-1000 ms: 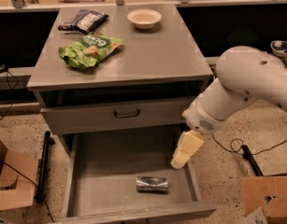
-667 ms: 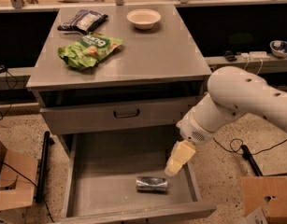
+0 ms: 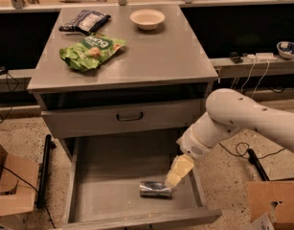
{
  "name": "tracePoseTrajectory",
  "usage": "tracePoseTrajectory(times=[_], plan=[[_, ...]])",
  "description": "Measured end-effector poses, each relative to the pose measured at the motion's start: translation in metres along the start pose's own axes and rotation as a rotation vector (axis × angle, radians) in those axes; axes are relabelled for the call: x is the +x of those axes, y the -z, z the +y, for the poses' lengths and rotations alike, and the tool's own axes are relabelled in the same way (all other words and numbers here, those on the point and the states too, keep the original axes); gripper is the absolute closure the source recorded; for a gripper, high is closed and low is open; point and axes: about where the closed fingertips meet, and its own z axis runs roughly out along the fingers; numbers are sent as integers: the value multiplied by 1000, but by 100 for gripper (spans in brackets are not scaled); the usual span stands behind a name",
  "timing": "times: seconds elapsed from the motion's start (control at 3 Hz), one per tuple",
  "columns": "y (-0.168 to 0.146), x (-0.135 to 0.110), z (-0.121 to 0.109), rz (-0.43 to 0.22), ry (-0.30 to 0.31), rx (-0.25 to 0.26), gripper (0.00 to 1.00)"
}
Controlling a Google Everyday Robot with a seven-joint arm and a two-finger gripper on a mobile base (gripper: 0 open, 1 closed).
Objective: Pick redbull can from middle drawer and place on counter
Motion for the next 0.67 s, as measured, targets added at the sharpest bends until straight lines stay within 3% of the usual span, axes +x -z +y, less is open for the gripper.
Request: tracePoseTrajectory(times=[0.33,0.67], plan=[[-20,1,-5,23,-18,-1,0],[-68,5,-15,31,-36,-2,0]])
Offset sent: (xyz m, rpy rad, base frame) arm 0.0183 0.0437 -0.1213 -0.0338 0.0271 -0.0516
